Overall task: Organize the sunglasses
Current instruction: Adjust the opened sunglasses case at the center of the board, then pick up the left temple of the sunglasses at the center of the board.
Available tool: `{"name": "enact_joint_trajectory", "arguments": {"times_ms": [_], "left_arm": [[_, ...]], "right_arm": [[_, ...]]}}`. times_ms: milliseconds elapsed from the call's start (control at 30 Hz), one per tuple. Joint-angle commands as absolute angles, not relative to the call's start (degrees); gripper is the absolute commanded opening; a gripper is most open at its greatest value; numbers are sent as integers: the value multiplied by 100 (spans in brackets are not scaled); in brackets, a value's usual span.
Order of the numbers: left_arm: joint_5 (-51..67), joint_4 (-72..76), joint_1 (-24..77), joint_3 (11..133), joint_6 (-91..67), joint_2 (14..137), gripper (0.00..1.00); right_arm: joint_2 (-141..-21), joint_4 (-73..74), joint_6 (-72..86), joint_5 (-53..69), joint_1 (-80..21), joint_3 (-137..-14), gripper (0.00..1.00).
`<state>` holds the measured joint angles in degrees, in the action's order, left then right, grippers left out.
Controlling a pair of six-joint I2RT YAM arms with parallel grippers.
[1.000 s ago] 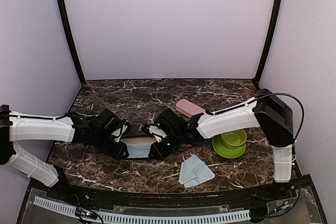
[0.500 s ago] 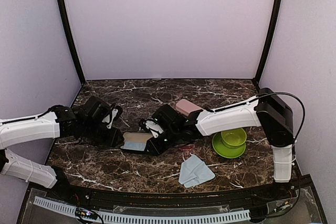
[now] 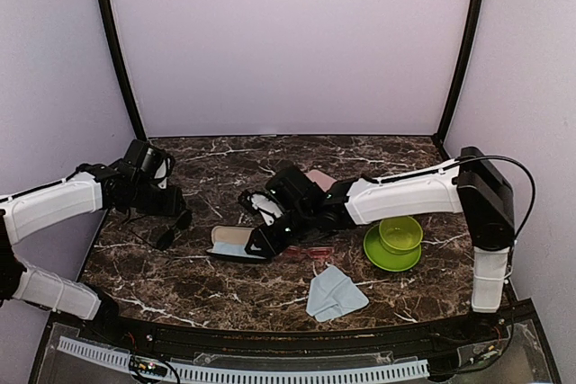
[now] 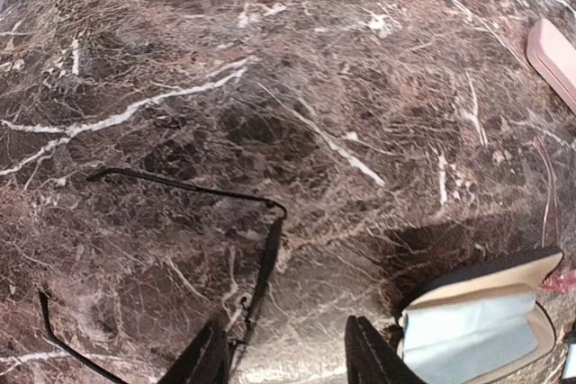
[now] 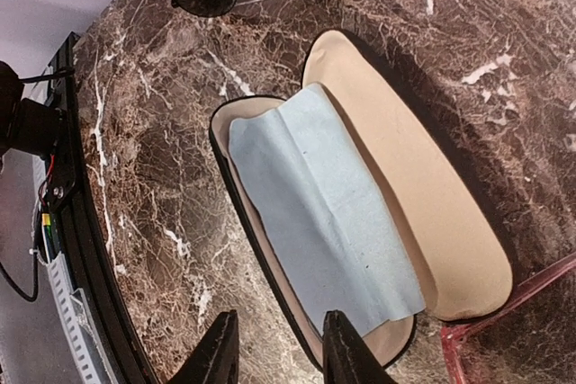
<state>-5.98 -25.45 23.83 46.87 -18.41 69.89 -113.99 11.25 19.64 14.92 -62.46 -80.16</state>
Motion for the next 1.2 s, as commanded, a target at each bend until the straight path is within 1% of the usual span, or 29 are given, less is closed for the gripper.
{"name": "enact_joint_trajectory", "arguments": {"times_ms": [0,167,400,500,600,733,900,967,1167], "left_arm": [[-384,-2231,1768,4932,-1710,7364,47],[-435,-2469,1480,4982,-1834,7510,51],[-641,-2972,1430,4351,-2908,6725,56],[-614,-2865,1431,4092,-3290,6455,58],[-893,-2961,1423,4013,-3468,6328,61],[-1141,-3206,1424,4016,-3608,6340,69],[-1332,-3439,1366,3909,-4028,6391,76],[-1211,-3357,1256,3786,-4224,6379,76],[-884,-3043,972,3457,-4601,6352,72]], "right_arm": [[-11018,1079,1742,1589,-6115,-8142,34],[-10762,1034,1603,1713,-5956,-7986,36],[-10553,843,1489,2037,-5777,-7684,37],[-10550,747,1456,2218,-5738,-7624,37],[-10507,685,1419,2347,-5700,-7533,37],[-10345,527,1428,2494,-5649,-7291,37],[-10194,359,1413,2581,-5604,-7007,37],[-10162,279,1436,2645,-5568,-6916,37],[-10104,157,1403,2840,-5474,-6740,37]]}}
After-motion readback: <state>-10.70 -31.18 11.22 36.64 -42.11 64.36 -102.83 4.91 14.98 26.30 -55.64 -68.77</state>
